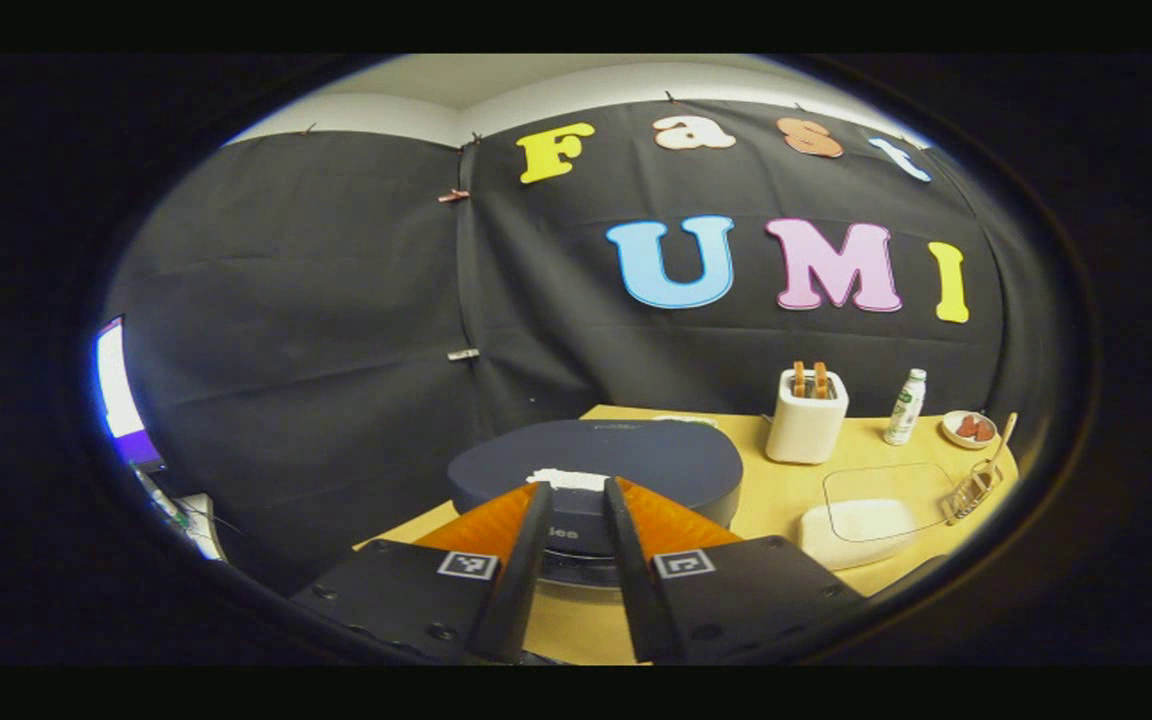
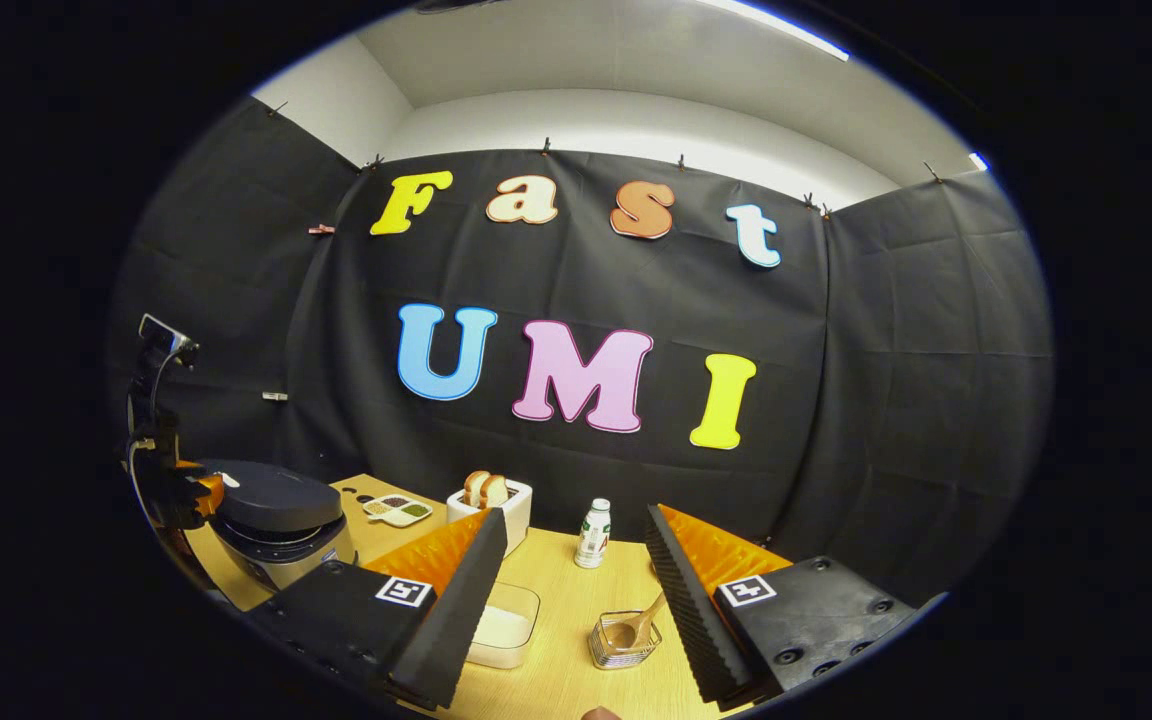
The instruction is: Close the left gripper, press the button to open the rice cooker; take a wooden spoon from the chopstick holder with the right hand, scoop a spoonful of rice and pour it into the rice cooker, then put the wooden spoon back into the chopstick holder.
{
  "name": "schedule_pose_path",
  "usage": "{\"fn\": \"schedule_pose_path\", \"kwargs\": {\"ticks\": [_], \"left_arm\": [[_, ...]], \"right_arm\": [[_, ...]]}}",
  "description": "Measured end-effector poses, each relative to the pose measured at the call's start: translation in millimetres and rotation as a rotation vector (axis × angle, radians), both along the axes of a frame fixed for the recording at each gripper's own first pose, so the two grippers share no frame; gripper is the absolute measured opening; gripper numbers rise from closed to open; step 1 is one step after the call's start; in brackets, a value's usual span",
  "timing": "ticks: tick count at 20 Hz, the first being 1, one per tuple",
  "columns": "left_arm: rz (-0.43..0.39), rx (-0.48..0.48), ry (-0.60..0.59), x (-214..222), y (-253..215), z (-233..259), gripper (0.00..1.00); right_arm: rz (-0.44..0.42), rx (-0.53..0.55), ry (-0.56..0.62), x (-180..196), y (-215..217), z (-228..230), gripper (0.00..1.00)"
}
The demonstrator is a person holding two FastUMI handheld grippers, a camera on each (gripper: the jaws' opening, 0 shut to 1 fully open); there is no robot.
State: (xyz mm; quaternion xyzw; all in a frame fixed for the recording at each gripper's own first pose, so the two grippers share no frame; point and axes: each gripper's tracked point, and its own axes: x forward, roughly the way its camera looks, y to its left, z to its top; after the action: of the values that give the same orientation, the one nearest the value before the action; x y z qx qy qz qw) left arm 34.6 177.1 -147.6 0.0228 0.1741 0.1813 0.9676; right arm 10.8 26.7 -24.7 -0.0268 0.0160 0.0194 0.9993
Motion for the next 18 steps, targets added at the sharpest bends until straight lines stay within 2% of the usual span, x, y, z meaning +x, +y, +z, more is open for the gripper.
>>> {"fn": "schedule_pose_path", "kwargs": {"ticks": [1, 2, 5, 12, 14, 18], "left_arm": [[-0.012, -0.004, -0.016, 2.0, -3.7, 7.3, 0.48], [-0.018, -0.008, -0.014, 1.3, -9.5, 7.8, 0.49], [-0.029, -0.006, -0.026, 1.5, -15.3, 11.3, 0.59], [-0.033, -0.016, -0.062, -10.4, -30.3, 21.5, 0.60], [-0.039, -0.013, -0.075, -16.1, -35.0, 25.3, 0.64], [-0.035, -0.020, -0.106, -22.9, -42.5, 38.3, 0.77]], "right_arm": [[0.005, -0.004, 0.002, -1.0, -0.3, -2.0, 0.88], [0.009, -0.006, 0.005, -1.0, -0.4, -3.1, 0.88], [0.022, -0.008, 0.001, -1.6, 1.8, -2.3, 0.88], [0.021, -0.001, 0.025, 6.2, -4.1, -15.0, 0.88], [0.007, -0.002, 0.035, 15.0, -10.4, -19.8, 0.88], [-0.045, 0.019, 0.081, 34.2, -30.4, -40.3, 0.88]]}}
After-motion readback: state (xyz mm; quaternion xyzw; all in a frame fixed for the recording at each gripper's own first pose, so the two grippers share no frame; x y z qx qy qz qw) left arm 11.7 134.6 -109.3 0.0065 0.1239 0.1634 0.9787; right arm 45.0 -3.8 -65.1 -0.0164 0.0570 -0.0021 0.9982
